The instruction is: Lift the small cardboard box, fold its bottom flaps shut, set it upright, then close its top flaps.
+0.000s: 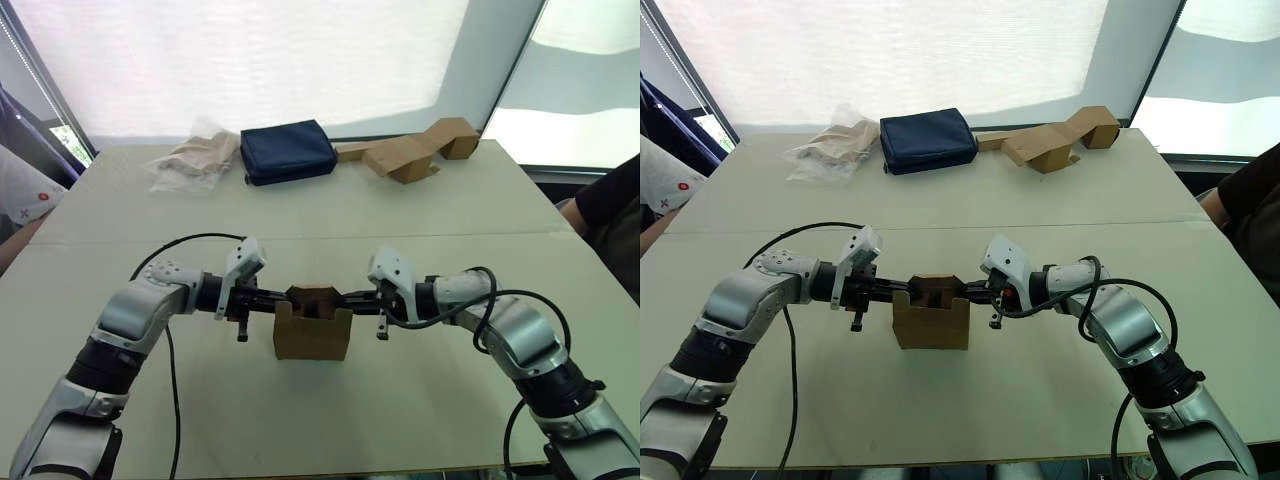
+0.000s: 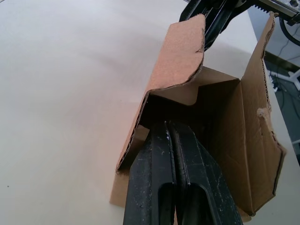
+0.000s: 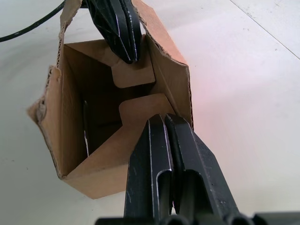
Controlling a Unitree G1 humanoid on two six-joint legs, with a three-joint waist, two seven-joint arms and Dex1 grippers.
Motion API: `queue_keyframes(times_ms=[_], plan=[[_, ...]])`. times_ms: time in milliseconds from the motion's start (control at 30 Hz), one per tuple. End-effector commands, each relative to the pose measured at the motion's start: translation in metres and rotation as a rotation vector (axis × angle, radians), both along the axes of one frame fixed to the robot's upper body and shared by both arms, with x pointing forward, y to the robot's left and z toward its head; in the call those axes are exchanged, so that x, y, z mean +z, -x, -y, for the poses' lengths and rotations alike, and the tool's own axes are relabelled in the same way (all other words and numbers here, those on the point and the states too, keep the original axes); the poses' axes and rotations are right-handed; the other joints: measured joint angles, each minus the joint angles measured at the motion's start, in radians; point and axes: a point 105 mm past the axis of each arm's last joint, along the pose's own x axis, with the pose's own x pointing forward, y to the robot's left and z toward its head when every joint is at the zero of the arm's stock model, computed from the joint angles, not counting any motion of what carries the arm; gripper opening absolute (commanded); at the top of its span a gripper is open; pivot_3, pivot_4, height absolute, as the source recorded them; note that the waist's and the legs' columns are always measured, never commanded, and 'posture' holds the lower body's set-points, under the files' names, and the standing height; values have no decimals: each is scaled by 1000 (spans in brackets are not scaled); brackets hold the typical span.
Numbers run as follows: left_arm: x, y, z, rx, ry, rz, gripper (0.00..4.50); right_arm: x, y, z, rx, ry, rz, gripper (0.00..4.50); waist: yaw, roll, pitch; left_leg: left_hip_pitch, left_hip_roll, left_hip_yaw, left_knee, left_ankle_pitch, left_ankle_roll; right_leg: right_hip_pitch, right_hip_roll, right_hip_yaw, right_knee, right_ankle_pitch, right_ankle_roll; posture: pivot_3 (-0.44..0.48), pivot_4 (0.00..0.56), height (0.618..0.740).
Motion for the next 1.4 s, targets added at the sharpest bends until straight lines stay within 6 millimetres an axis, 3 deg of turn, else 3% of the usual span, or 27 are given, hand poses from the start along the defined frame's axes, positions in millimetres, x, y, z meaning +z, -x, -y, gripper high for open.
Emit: queue_keyframes(times_ms=[33, 200, 300, 400, 567, 767, 1033, 1400], plan=[[21, -10, -21, 67, 42, 24, 52, 29, 3, 3, -4, -86, 66, 0, -1, 0, 0, 0, 0, 0, 0, 0, 0, 0, 0, 0, 0, 0, 0, 0, 150, 740], [31, -25, -36, 130, 70, 34, 52, 52, 10, 14, -25, -134, 91, 0, 4, 0, 0, 0, 0, 0, 0, 0, 0, 0, 0, 0, 0, 0, 0, 0, 150, 740], [20, -42, -43, 174, 40, 44, 52, 78, 14, 12, -31, -159, 176, 0, 5, 0, 0, 0, -1, 0, 0, 0, 0, 0, -1, 0, 0, 0, 0, 0, 150, 740], [10, -50, -38, 169, 28, 31, 52, 87, 29, 2, 18, -171, 183, 0, 4, 0, 0, 0, -1, 0, 0, 0, 0, 0, -1, -1, 0, 0, 0, 0, 150, 740], [6, -57, -29, 163, 44, 29, 52, 80, 45, -8, 46, -162, 152, 0, 2, 0, 0, -1, 0, 0, 0, 0, 0, -1, -1, -1, -1, 0, 0, 0, 150, 740], [-23, -55, -21, 132, -15, 2, 52, 46, 70, -23, 120, -37, 85, 0, 2, 0, 0, -1, 0, 0, 0, 0, 0, -1, -1, -1, 0, 0, 0, 0, 150, 740], [-33, -50, -9, 99, -1, -26, 52, 37, 56, -26, 113, 80, 162, 0, 2, 0, 0, -1, 0, 0, 0, 0, 0, -1, 0, -1, 0, 0, 0, 0, 150, 740], [-40, -44, -9, 97, 7, -50, 52, 22, 38, -32, 90, 152, 180, 0, 1, 0, 0, -1, 0, 0, 0, 0, 0, -1, -1, -1, 0, 0, 0, 0, 150, 740]])
